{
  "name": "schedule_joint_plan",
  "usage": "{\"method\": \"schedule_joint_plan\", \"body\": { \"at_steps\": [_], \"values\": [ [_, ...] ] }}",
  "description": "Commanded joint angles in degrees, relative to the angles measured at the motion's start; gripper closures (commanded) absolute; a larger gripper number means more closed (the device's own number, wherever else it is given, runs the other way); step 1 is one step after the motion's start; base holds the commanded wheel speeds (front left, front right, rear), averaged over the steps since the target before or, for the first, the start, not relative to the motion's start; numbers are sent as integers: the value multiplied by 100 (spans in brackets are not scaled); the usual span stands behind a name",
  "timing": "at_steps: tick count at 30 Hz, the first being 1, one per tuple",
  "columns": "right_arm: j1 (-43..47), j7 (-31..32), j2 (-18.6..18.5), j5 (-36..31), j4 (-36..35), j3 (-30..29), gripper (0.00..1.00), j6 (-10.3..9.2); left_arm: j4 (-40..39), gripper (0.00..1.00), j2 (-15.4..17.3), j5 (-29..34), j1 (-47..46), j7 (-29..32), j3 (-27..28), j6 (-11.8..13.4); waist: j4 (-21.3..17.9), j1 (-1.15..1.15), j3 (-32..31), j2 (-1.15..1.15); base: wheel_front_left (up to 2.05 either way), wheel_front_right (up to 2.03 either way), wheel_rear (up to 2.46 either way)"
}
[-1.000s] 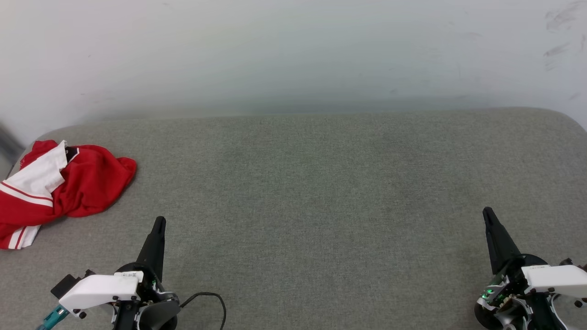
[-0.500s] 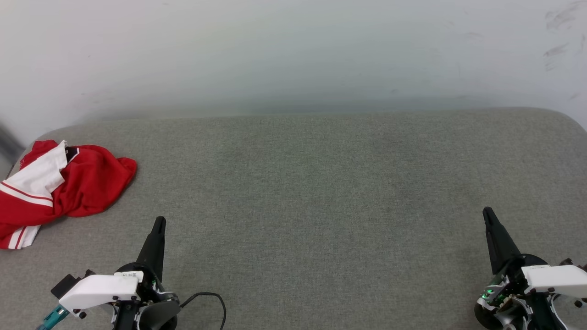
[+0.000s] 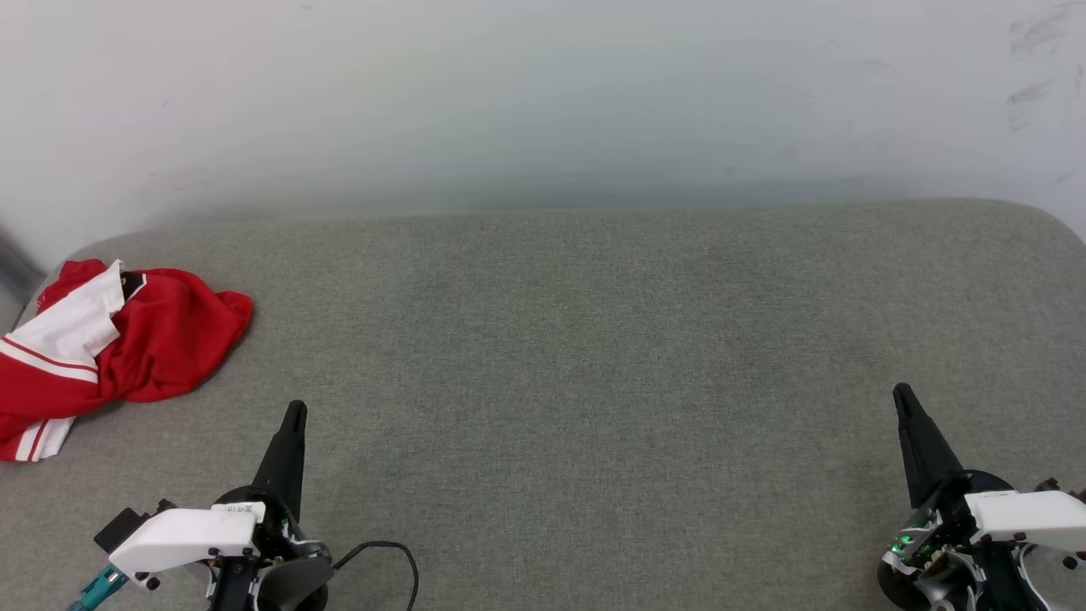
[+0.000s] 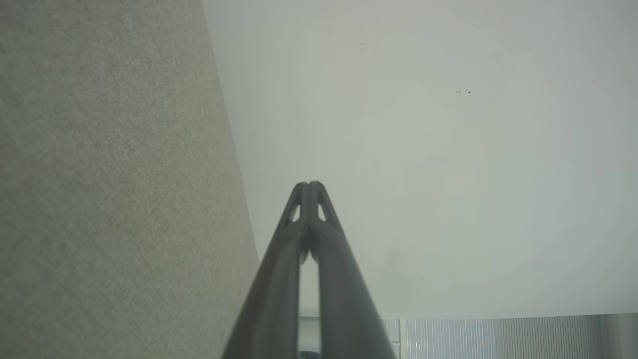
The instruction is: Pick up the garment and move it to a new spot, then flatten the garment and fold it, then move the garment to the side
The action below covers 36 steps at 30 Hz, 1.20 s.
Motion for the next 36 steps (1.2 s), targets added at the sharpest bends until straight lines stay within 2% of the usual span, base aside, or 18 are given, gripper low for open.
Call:
{"method": "schedule_joint_plan", "body": {
  "at_steps": [1, 9, 10, 23, 32, 36],
  "values": [
    [-63, 0, 24, 23, 8, 3, 100, 0, 3, 100, -11, 13, -47, 14, 20, -17, 0, 0, 0, 0, 0, 0, 0],
    [-63, -1, 24, 23, 8, 3, 100, 0, 3, 100, -11, 13, -47, 13, 19, -17, 0, 0, 0, 0, 0, 0, 0],
    [-63, -1, 24, 23, 8, 3, 0, 0, 3, 0, -11, 13, -47, 13, 19, -17, 0, 0, 0, 0, 0, 0, 0],
    [205, -288, 2, -267, 24, 153, 0, 0, -81, 0, -12, 177, 258, -296, -66, -2, -5, 0, 8, 0, 0, 0, 0],
    [220, -501, 3, -788, -9, 157, 0, 0, -176, 0, -11, 539, 345, -507, 144, -3, -5, 0, 14, 0, 0, 0, 0],
    [213, -599, 3, -1285, -78, 140, 0, 0, -154, 0, -10, 833, 341, -606, 373, -4, -9, 0, 19, 0, 0, 0, 0]
  ]
}}
